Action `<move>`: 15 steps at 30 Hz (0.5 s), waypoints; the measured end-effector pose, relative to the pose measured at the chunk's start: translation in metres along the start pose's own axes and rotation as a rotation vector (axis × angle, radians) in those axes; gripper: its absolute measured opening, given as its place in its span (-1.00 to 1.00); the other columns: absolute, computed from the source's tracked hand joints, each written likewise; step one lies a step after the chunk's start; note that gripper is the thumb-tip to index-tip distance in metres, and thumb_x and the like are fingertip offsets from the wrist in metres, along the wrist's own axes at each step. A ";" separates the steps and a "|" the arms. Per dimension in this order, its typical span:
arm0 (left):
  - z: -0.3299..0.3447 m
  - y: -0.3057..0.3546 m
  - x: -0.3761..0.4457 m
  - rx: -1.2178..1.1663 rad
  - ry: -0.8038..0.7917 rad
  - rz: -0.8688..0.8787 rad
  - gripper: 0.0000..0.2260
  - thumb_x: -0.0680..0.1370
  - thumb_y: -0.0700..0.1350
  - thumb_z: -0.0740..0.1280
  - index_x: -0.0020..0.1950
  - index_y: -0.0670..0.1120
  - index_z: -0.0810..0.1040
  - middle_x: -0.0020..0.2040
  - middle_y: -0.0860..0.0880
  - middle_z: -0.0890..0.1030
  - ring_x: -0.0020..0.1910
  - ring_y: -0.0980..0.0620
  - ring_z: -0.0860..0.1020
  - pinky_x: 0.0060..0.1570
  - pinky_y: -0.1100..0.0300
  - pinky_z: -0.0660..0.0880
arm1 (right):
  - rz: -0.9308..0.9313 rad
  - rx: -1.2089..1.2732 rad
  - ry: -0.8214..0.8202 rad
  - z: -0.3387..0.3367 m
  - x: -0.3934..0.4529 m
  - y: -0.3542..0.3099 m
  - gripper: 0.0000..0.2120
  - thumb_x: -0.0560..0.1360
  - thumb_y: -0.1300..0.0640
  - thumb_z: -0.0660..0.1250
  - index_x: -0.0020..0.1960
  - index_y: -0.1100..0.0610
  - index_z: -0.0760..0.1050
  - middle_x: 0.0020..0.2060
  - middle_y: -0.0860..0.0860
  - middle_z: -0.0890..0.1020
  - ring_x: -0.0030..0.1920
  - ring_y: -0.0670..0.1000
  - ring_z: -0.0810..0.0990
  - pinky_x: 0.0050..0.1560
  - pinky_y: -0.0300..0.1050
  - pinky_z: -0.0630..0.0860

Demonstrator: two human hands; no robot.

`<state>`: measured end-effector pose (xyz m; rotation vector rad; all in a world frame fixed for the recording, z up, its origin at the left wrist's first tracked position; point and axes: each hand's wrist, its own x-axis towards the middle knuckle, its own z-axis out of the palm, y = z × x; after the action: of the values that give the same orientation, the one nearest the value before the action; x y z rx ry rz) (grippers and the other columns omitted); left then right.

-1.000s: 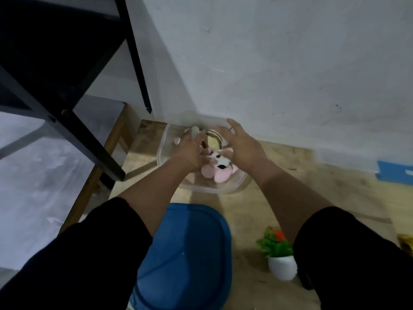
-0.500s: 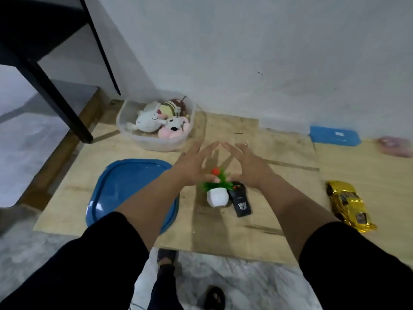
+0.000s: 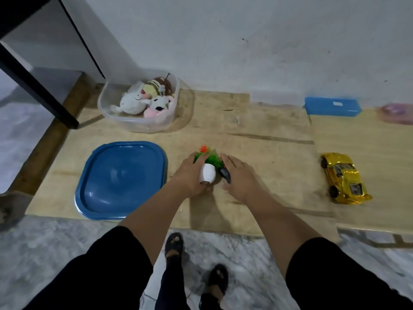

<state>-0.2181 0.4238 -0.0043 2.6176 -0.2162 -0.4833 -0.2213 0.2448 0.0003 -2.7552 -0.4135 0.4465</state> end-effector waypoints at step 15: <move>-0.102 0.010 0.002 -0.010 0.321 0.113 -0.36 0.43 -0.13 0.44 0.44 -0.07 0.24 0.41 -0.13 0.28 0.30 -0.19 0.30 0.23 -0.04 0.33 | -0.028 -0.045 0.261 -0.085 0.046 -0.044 -0.24 0.47 0.23 0.33 0.51 0.02 -0.02 0.37 0.18 0.26 0.33 0.20 0.23 0.31 0.03 0.29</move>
<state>-0.1794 0.4568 0.0842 2.6090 -0.2530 -0.0232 -0.1602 0.2773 0.0811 -2.7961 -0.3991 0.0680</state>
